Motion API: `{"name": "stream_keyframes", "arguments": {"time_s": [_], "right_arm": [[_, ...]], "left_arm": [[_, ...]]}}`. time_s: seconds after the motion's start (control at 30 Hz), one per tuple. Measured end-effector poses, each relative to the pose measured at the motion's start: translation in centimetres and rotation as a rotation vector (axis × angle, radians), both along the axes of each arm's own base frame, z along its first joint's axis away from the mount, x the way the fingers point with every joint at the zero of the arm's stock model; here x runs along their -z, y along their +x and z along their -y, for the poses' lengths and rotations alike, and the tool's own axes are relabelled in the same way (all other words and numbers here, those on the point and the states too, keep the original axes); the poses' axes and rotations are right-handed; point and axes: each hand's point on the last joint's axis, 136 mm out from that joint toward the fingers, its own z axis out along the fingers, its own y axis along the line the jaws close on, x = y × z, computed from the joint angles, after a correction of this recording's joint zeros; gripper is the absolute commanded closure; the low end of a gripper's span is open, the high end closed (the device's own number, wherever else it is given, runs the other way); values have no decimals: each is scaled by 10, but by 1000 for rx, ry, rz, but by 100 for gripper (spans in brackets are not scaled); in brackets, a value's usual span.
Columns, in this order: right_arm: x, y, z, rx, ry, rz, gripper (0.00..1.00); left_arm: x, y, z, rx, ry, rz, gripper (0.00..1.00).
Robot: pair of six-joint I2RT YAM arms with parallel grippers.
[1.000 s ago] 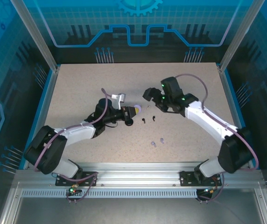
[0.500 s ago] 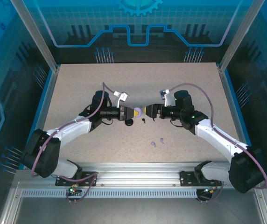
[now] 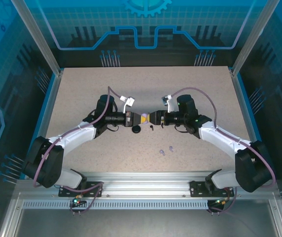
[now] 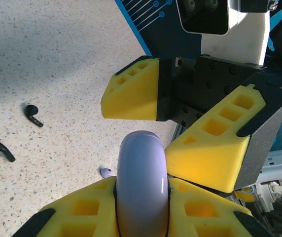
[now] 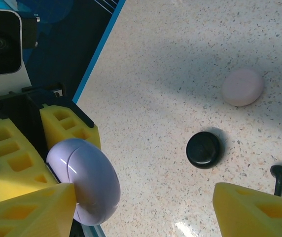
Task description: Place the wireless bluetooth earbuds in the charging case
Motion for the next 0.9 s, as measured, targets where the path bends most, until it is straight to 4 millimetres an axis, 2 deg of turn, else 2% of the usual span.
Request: {"name": "stream_keyframes", "arguments": {"time_s": [0.1,0.2,0.3,0.4,0.5,0.73,0.9], "right_arm": [[5,6,3,16,1,-2,30],[23,12,12,56,-21,-37,30],[38,8,17,70,-41,-79,30],[40,7,18,73,-46,-93,30],[31,3,20,74,-37,-85,31],[-17,-8,21,69,43,11,35],[-22,-13,14,54,60,10,39]], "left_arm": [[2,2,-2,-14,6,-4,100],[-3,0,0,1,-4,5,100],[-11,-2,2,15,-19,30,100],[-15,-2,2,16,-25,43,100],[-16,-2,2,16,-27,47,100],[-18,-1,3,16,-32,57,100],[-22,1,3,9,-46,55,100]]}}
